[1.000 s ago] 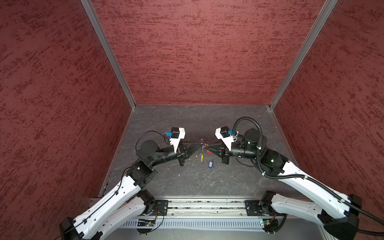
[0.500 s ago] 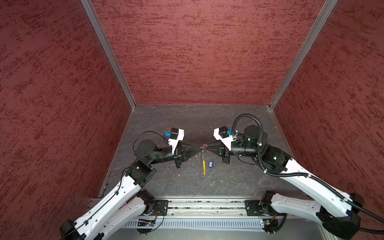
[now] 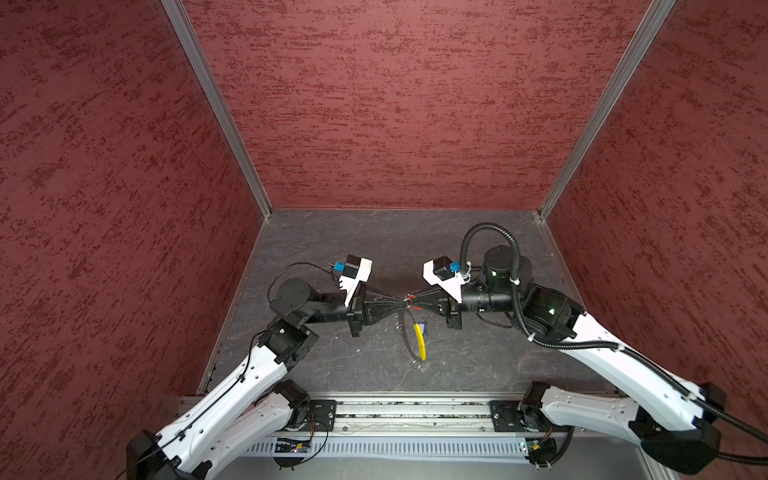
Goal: Remove the keys from the keyring
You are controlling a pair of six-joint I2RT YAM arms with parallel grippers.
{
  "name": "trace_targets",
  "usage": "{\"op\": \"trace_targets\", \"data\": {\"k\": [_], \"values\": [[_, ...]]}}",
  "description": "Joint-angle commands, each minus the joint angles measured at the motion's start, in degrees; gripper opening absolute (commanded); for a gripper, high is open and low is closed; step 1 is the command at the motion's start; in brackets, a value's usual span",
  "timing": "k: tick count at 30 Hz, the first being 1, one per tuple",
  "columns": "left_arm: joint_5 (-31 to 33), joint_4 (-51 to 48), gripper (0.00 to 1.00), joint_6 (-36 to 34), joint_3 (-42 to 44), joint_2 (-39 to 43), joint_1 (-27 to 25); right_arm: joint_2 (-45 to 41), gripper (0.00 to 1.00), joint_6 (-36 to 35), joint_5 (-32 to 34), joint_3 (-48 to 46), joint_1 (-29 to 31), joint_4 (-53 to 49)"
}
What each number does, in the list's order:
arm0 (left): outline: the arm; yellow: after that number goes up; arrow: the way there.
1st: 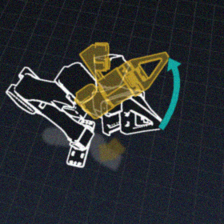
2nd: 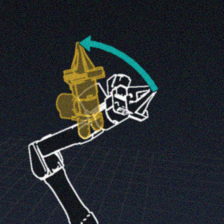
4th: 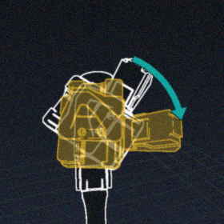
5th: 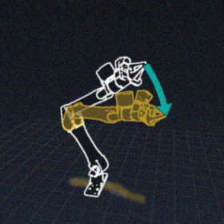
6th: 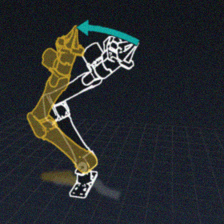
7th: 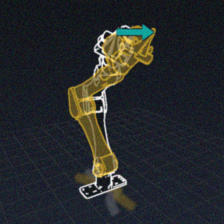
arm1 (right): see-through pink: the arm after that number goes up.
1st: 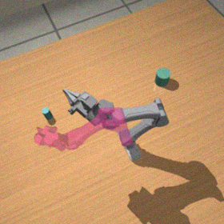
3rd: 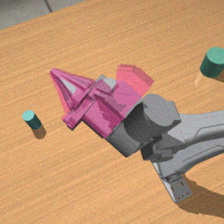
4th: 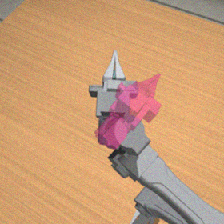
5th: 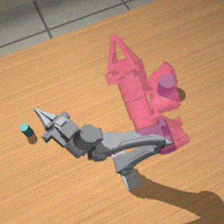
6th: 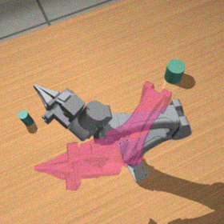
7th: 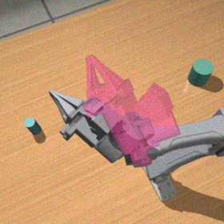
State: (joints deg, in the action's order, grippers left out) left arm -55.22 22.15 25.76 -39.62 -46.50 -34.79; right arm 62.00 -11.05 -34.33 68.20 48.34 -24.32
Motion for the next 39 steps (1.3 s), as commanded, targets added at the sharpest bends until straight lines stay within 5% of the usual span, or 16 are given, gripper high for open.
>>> {"op": "trace_targets", "data": {"k": [1, 14, 24, 29, 34, 39], "values": [[-4.7, 7.0, 0.00, 1.8, 0.6, 1.2, -0.5, 0.7, 0.00, -1.7, 1.4, 1.0, -0.3, -0.5], [1.3, 12.8, 0.00, 5.0, 2.0, 1.4, 0.0, -0.1, 0.00, 2.1, -0.5, -3.4, -0.3, 4.0], [12.1, 15.1, 0.00, 1.9, 5.3, 4.3, 0.2, -2.1, 0.00, 7.2, -1.0, -8.4, -0.2, 11.1], [11.8, 16.6, 0.00, 0.6, 5.7, 3.9, -0.2, -3.1, 0.01, 10.1, -0.3, -10.4, -0.2, 15.0], [12.4, 13.1, 0.00, -1.7, 4.9, 4.0, -1.3, -7.1, 0.40, 11.0, 5.3, -11.7, -0.2, 17.0], [12.5, 12.2, 0.00, -2.1, 4.4, 3.6, -1.4, -11.0, 0.51, 13.3, 8.0, -12.9, -0.2, 21.8]]}}
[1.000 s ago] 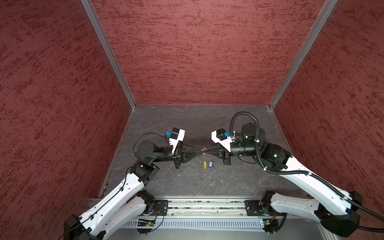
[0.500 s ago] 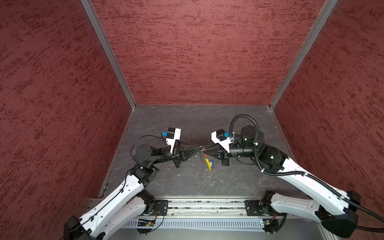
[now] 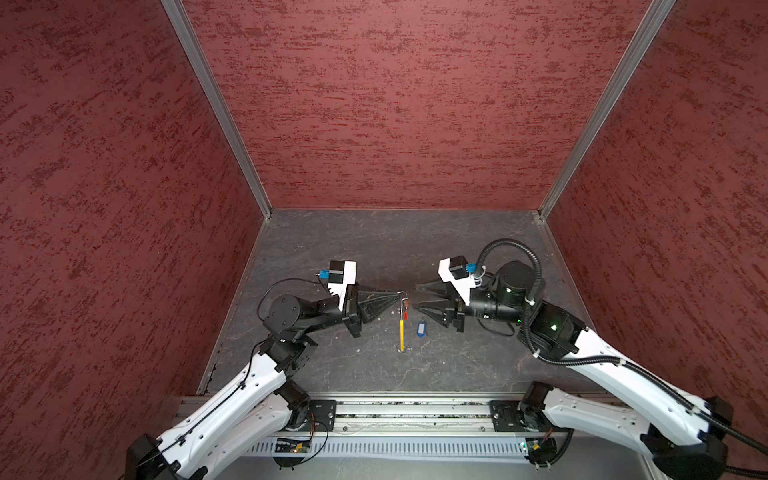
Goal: Remove the keys from the keyring
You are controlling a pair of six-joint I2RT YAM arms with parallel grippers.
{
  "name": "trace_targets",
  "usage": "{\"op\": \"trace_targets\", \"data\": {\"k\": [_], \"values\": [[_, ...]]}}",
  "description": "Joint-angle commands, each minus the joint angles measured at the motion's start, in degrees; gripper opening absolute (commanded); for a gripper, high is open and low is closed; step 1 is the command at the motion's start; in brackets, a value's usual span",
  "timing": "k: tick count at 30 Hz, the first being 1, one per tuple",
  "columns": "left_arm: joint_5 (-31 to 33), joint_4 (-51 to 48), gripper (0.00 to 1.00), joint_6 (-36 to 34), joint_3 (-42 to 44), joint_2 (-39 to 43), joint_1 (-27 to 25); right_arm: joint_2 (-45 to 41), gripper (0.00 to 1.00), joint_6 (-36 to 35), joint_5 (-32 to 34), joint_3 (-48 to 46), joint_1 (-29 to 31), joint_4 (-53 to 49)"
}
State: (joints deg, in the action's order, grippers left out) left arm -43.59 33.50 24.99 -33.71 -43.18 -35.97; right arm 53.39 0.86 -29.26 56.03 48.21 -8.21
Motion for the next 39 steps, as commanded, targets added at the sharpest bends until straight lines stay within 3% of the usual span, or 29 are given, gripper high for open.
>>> {"op": "trace_targets", "data": {"k": [1, 14, 39], "values": [[0.8, 1.1, 0.00, -1.4, -1.5, 0.2, -0.3, -2.9, 0.52, 2.3, 2.7, -1.1, -0.1, 7.5], [1.2, 2.6, 0.00, -1.3, -1.1, -0.2, -1.5, 1.5, 0.52, 12.7, -6.7, -1.9, 0.0, 21.9], [1.7, 4.6, 0.00, -0.7, -0.1, -0.2, -1.6, 5.3, 0.13, 19.3, -13.5, -5.1, 0.3, 29.7]]}}
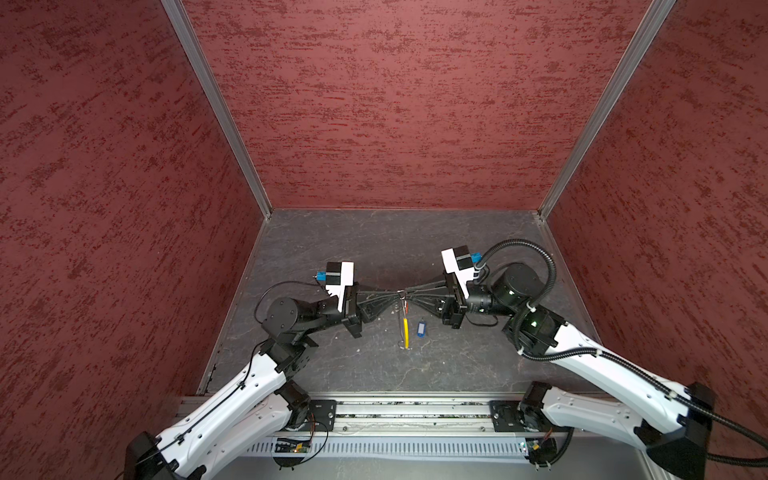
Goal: Remove the keys from the keyring
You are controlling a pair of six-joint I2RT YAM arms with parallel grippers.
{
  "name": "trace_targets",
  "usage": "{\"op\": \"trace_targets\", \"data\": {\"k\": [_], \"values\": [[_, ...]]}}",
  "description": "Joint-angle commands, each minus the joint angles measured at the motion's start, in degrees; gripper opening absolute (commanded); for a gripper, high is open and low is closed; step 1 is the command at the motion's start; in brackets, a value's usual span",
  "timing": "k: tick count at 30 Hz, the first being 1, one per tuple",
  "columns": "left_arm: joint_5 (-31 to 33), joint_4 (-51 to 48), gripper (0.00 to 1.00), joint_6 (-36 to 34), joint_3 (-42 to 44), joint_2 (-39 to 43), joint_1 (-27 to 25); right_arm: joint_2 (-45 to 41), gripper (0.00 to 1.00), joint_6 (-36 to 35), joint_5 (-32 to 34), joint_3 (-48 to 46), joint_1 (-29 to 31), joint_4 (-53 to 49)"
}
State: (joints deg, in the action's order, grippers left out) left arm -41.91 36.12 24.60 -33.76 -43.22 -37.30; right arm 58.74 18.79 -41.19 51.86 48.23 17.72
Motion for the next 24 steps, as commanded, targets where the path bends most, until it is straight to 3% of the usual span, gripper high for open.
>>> {"op": "trace_targets", "data": {"k": [1, 9, 16, 21, 22, 24], "values": [[0.0, 2.1, 0.00, -0.3, 0.0, -0.2, -0.4, 0.0, 0.13, 1.7, -1.6, -1.2, 0.4, 4.2], [-0.5, 2.4, 0.00, 0.0, 0.3, -0.3, -0.7, -0.4, 0.13, 2.6, -0.7, -2.3, 1.5, 5.0], [-0.5, 2.5, 0.00, 0.2, 0.4, -0.5, -1.2, -0.8, 0.00, 2.5, -0.5, -2.5, 2.1, 5.3], [-0.4, 1.2, 0.00, 0.6, 0.3, -0.3, -1.2, -1.2, 0.00, 1.9, 0.1, -2.3, 2.3, 4.3], [-0.3, 0.3, 0.04, 0.7, 0.2, -0.1, -1.3, -1.5, 0.00, 1.5, 0.8, -1.9, 2.3, 3.0], [0.5, -2.8, 0.29, 0.3, -0.2, 0.7, -1.3, -2.0, 0.00, 0.5, 2.2, -1.1, 2.3, -0.5]]}}
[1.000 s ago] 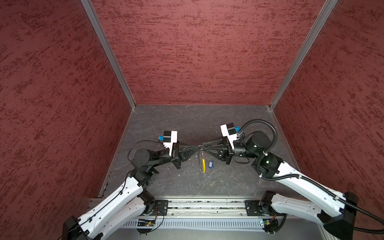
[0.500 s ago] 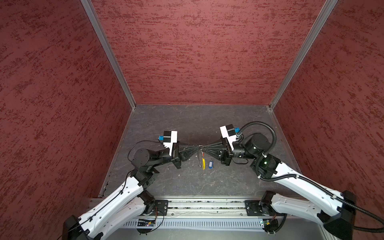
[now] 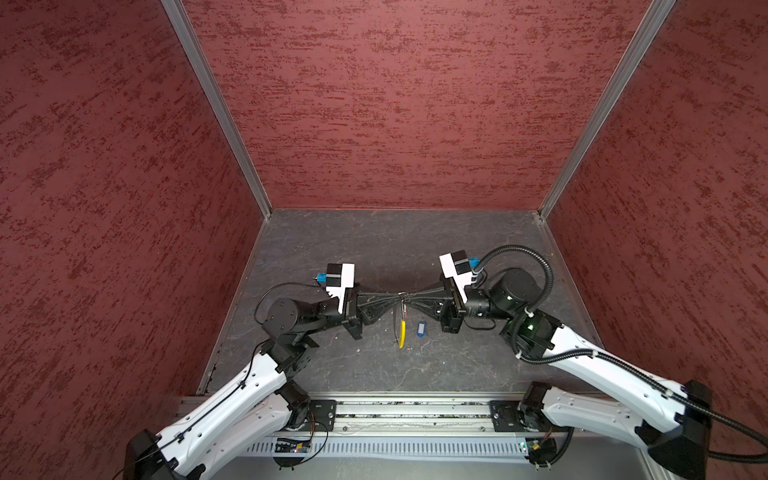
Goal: Remove the keys from the keyring
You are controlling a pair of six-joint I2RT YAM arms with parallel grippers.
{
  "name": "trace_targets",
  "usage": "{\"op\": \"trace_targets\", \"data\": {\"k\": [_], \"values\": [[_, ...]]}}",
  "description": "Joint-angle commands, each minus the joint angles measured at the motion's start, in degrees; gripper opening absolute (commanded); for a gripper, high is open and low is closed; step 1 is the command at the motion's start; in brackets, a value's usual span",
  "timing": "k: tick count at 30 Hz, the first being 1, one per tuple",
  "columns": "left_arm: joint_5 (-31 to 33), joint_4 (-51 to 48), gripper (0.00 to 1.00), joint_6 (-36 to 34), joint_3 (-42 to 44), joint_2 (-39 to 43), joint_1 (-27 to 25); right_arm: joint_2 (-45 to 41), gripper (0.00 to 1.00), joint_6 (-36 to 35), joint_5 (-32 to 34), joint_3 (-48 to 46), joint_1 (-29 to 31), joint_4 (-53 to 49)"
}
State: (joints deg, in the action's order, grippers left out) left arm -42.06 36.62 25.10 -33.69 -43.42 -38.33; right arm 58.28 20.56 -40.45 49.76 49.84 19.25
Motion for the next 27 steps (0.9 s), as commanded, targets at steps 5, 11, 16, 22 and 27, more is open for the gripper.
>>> {"op": "trace_targets", "data": {"k": [5, 11, 16, 22, 27], "values": [[0.9, -16.4, 0.47, -3.1, -3.1, 3.5, 0.4, -2.1, 0.00, -5.5, 4.5, 5.2, 0.7, -16.0], [0.1, -28.8, 0.34, -6.9, -8.2, 3.6, 0.7, -1.4, 0.00, -8.7, 5.5, 8.5, 0.7, -24.5], [-0.6, -32.6, 0.32, -7.5, -10.8, 1.9, 0.8, -0.6, 0.00, -11.0, 5.5, 10.9, 0.7, -29.4], [-0.1, -34.5, 0.23, -8.0, -12.3, 0.7, 0.7, -0.4, 0.00, -11.3, 5.3, 12.2, 0.9, -30.7], [-0.3, -34.0, 0.21, -8.2, -12.4, 0.2, 0.8, -0.4, 0.00, -11.6, 5.4, 12.6, 0.9, -31.2]]}}
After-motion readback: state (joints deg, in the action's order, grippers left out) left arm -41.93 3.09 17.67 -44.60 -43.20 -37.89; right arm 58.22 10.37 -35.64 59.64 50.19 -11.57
